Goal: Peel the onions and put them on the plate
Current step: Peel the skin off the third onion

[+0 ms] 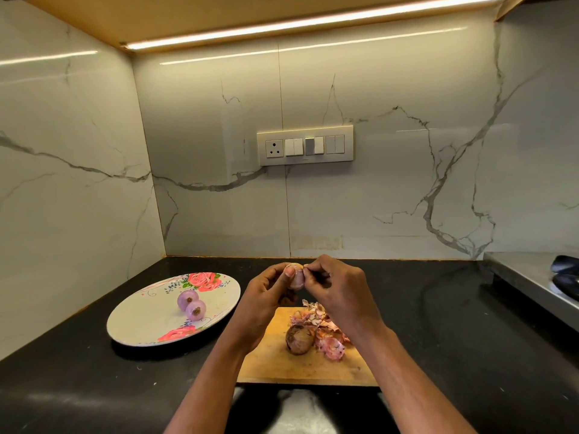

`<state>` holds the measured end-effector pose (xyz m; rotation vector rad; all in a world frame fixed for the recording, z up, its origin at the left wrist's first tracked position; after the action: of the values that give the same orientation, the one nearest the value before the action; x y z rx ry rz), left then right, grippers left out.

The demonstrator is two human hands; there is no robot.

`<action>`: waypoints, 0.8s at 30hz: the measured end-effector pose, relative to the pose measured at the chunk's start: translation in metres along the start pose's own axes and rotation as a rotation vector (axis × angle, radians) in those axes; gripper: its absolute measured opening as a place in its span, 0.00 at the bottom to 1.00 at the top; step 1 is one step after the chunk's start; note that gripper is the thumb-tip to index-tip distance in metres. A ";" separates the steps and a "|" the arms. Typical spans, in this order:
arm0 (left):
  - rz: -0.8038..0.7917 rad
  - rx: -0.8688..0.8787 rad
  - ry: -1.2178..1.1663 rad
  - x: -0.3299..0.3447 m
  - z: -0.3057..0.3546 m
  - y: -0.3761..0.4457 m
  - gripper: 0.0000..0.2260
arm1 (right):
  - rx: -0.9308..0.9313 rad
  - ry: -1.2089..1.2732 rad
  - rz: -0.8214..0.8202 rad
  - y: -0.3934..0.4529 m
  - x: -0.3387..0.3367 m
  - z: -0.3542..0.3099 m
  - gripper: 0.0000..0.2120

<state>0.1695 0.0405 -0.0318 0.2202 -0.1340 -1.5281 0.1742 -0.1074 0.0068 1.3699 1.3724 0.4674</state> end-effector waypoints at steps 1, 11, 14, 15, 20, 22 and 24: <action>0.005 -0.003 0.003 0.000 -0.001 0.000 0.18 | 0.018 0.015 -0.002 0.000 -0.001 0.003 0.05; 0.068 0.033 -0.012 -0.006 0.005 -0.002 0.19 | 0.014 0.059 -0.005 0.002 -0.006 0.003 0.12; 0.074 0.032 0.000 -0.006 0.006 -0.001 0.18 | -0.037 0.028 -0.013 0.000 -0.005 -0.001 0.10; 0.073 0.030 0.006 -0.006 0.006 -0.001 0.17 | -0.053 0.017 -0.021 -0.001 -0.004 -0.003 0.09; 0.052 0.044 0.043 -0.004 0.006 0.000 0.14 | -0.059 -0.018 -0.007 -0.002 -0.003 -0.003 0.07; 0.046 0.055 0.044 -0.003 0.007 0.000 0.15 | -0.047 -0.016 0.017 -0.002 -0.004 -0.004 0.07; 0.044 0.067 0.046 -0.002 0.008 0.000 0.16 | -0.028 -0.010 0.044 -0.002 -0.004 -0.006 0.07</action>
<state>0.1673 0.0424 -0.0237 0.3032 -0.1528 -1.4753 0.1676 -0.1089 0.0086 1.3805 1.3250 0.5060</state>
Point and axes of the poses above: each hand's wrist, its own y-axis towards the middle knuckle, its own x-axis out of the palm, z = x × y, the point moved 8 cm from there along y, towards the middle knuckle, and after that the axes turned 6 degrees about -x, right-handed, at the moved point
